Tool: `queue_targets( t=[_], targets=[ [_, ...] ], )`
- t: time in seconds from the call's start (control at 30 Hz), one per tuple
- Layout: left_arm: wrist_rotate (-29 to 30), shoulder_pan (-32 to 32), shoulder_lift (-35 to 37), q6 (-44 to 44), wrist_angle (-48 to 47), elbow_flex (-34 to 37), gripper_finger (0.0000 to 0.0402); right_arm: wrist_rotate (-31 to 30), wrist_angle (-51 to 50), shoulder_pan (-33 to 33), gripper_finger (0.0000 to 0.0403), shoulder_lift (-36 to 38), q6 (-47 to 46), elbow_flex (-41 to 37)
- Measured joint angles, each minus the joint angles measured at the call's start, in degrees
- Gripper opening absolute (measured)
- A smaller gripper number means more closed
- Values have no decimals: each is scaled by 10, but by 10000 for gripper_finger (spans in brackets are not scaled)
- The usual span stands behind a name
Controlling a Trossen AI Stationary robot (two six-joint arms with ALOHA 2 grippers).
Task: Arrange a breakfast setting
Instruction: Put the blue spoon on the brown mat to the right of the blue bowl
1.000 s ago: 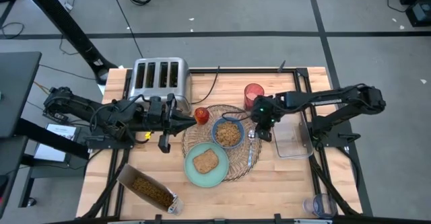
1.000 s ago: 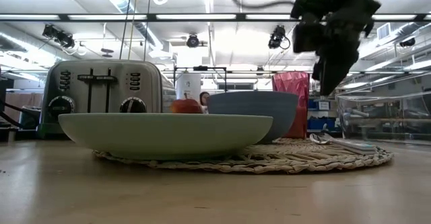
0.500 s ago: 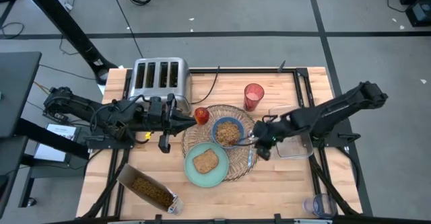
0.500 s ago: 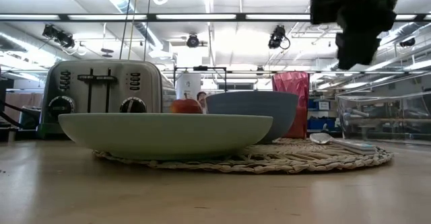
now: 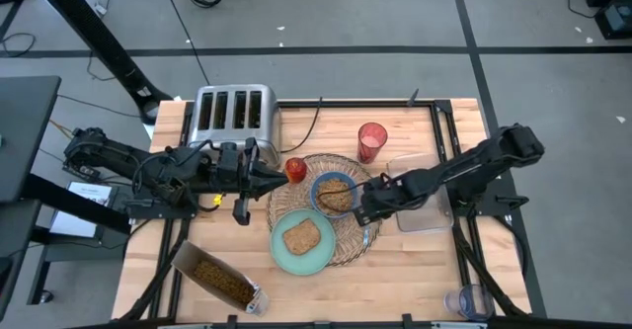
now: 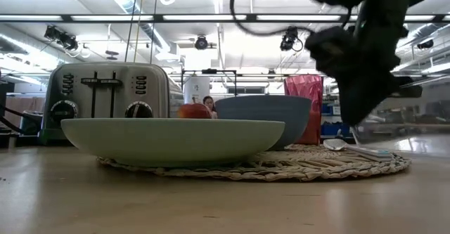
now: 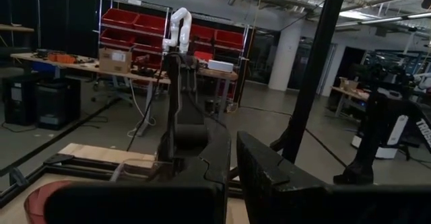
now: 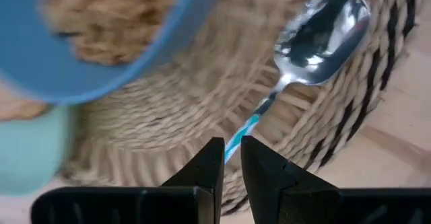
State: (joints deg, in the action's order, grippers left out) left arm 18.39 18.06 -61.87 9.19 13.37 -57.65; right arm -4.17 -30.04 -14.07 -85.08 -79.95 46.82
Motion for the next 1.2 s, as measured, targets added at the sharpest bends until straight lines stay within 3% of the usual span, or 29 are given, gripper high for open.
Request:
queue_targets(
  t=[0.23,0.5,0.6,0.73,0.87,1.03,1.2],
  targets=[
    [0,0,0,-9,0,0,34,12,-25,-1,60,-28,9,32],
    [0,2,0,-9,0,0,34,-48,-197,-27,60,-15,12,124],
    [0,2,0,-9,0,0,34,-18,-150,-31,60,-19,28,132],
    [0,2,0,-9,1,0,34,20,-82,-30,60,-29,-20,132],
    [0,2,0,-10,0,0,34,23,-129,-36,60,-41,-58,142],
    [0,1,0,-13,0,0,34,-24,-221,-71,60,-84,-91,214],
    [0,1,0,-12,1,0,34,-31,-229,-61,73,-157,-87,249]
  ],
)
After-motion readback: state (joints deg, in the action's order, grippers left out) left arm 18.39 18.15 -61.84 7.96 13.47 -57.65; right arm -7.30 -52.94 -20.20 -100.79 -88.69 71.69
